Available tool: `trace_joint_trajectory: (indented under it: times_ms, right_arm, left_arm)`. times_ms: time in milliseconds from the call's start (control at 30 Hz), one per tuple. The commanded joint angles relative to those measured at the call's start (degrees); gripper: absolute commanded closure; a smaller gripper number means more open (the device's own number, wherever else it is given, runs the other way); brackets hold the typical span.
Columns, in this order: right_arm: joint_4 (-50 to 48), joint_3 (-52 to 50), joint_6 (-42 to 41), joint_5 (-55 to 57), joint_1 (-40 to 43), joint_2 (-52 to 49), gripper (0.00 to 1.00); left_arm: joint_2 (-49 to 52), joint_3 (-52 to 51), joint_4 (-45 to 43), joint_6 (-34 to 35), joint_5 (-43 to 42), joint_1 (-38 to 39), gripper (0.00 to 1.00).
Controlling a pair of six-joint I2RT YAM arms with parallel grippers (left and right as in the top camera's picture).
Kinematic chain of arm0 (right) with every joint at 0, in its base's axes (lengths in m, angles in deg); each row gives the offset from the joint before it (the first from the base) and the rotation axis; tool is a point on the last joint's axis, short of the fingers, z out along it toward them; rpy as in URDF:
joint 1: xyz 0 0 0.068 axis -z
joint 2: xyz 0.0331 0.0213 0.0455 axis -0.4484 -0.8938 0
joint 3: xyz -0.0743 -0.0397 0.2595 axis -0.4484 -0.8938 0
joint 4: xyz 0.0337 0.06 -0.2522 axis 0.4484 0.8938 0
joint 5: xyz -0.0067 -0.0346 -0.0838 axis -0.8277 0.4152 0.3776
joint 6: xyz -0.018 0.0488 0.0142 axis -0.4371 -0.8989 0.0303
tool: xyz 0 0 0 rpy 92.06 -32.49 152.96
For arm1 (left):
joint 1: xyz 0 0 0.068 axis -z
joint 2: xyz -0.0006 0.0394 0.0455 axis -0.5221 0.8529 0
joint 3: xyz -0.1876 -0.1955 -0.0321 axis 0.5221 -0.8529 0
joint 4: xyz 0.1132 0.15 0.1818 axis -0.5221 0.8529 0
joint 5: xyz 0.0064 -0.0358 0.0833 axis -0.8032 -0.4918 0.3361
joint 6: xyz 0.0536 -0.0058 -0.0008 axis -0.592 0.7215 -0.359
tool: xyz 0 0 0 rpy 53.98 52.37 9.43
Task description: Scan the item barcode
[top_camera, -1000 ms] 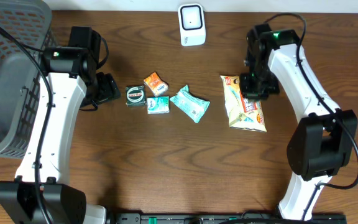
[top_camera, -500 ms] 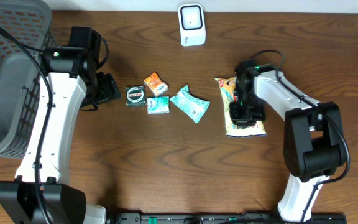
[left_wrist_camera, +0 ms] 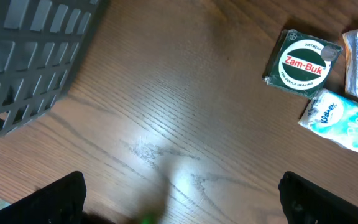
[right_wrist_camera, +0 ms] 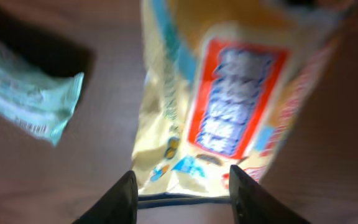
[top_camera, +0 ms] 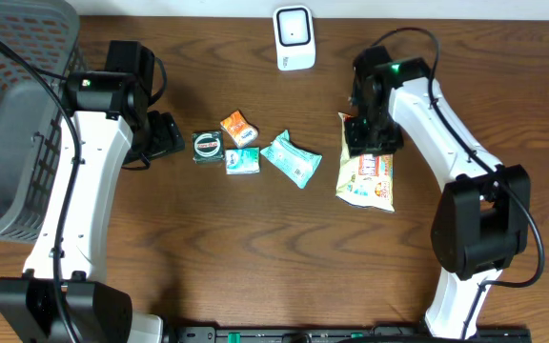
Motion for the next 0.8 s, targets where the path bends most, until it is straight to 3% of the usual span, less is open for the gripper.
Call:
trace_joint_trajectory:
  times_ms: [0,167,333,467,600,767]
  right_arm:
    - [-0.28,0.24,-0.04,4.83,0.2,-0.11,0.57]
    - [-4.7,-3.48,-0.11,5.99,0.15,-0.26,0.56]
    - [-16.81,-11.85,-2.34,5.95,0.2,-0.52,0.51]
    - [-24.28,-16.81,-3.93,5.33,0.0,-0.79,0.4]
    - [-22.71,-15.15,-3.96,6.45,-0.2,-0.37,0.36]
    - [-13.05,-6.56,-3.93,6.49,0.57,1.01,0.26]
  left_arm:
    - [0.37,-0.13,0.22,0.48,0.52,-0.2,0.02]
    - [0.37,-0.13,0.22,0.48,0.52,-0.2,0.02]
    - [0.37,-0.13,0.22,0.46,0.52,-0.2,0.02]
    - [0.37,-0.13,0.22,0.48,0.52,-0.2,0.02]
    - [0.37,-0.13,0.22,0.46,0.52,-0.2,0.02]
    - [0.37,-0.13,0.22,0.48,0.52,-0.2,0.02]
